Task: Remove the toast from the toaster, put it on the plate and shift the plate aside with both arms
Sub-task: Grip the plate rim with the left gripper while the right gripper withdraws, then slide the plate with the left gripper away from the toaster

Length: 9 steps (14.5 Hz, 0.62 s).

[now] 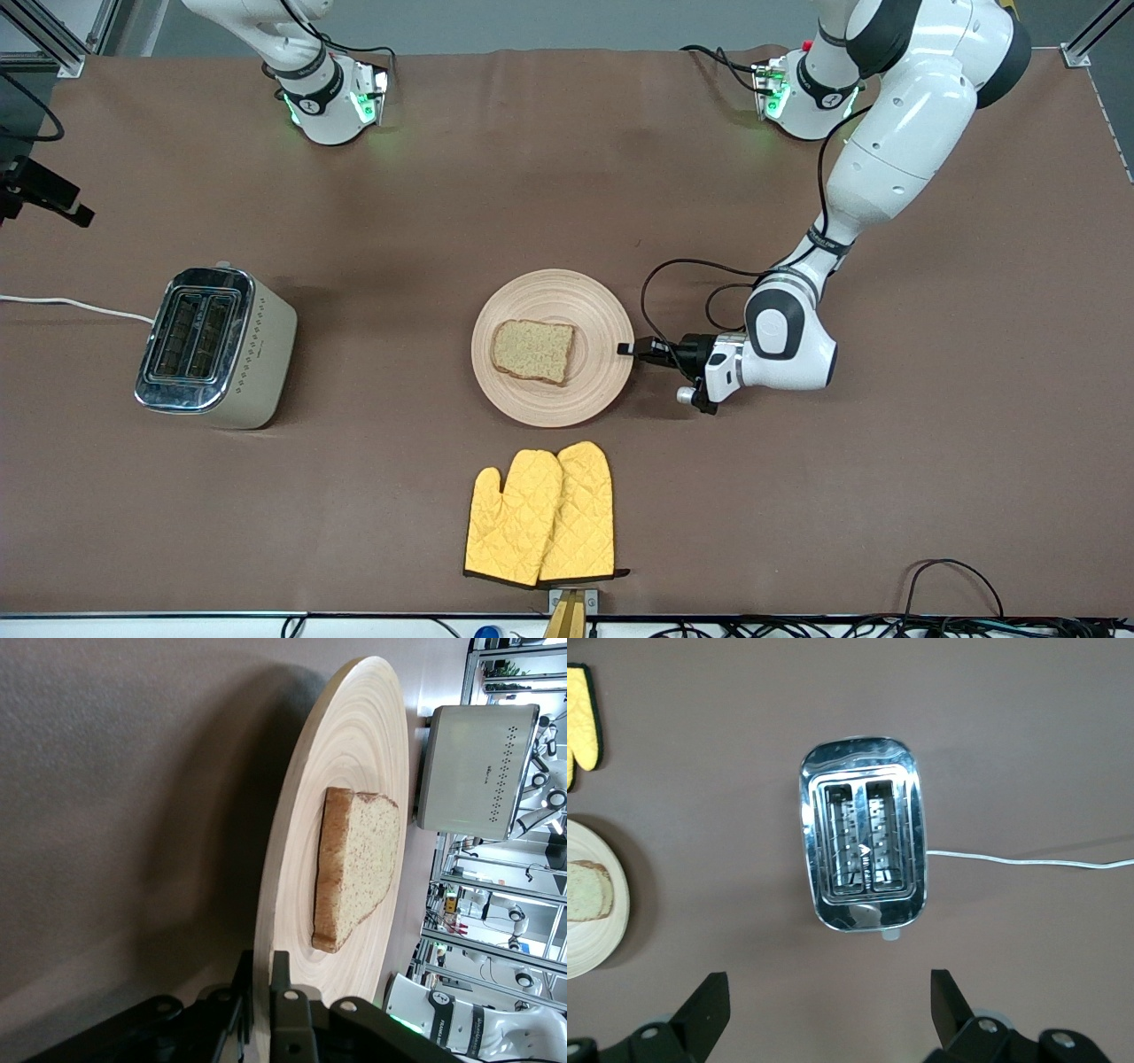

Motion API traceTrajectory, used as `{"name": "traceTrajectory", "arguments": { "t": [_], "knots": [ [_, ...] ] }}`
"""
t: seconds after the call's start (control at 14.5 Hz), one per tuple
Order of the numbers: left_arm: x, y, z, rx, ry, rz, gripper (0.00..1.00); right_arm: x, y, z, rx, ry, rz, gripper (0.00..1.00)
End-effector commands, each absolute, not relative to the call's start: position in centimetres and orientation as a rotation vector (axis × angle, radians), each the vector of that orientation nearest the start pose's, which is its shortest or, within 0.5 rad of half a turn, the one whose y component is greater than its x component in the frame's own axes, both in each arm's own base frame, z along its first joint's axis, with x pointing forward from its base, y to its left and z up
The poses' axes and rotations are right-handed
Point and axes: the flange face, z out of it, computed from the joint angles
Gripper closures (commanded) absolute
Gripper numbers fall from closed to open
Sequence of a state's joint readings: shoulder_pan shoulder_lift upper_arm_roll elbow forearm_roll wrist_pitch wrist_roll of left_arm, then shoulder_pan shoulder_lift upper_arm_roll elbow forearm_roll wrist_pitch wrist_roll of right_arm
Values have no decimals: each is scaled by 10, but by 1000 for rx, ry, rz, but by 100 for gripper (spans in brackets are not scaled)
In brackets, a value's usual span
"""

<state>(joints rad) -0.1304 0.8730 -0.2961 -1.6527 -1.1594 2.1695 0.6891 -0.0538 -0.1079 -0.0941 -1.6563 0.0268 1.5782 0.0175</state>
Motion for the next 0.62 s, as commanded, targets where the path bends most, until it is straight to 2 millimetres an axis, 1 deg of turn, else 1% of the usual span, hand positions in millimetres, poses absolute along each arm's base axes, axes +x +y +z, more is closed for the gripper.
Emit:
{"name": "traceTrajectory", "arguments": {
  "t": [0.0,0.14,0.21,0.28,0.34,0.41,0.48,0.55],
  "knots": [
    [608,-281,147,2028,-141,-164,100,512,-67,653,-3137,222,-69,0],
    [617,-265,169,1994,-133,-170,100,509,-63,664,-3139,213,-52,0],
    [620,-257,185,1958,-142,-195,100,508,-59,667,-3141,201,-42,0],
    [625,-244,199,1935,-143,-201,100,508,-56,667,-3149,193,-39,0],
    [630,-226,216,1913,-140,-202,100,508,-57,667,-3154,194,-39,0],
    [634,-208,227,1884,-134,-213,100,508,-58,667,-3154,196,-39,0],
    [637,-186,233,1862,-132,-227,100,509,-58,667,-3154,199,-39,0],
    [642,-154,234,1877,-142,-232,100,510,-58,665,-3154,196,-34,0]
  ]
}}
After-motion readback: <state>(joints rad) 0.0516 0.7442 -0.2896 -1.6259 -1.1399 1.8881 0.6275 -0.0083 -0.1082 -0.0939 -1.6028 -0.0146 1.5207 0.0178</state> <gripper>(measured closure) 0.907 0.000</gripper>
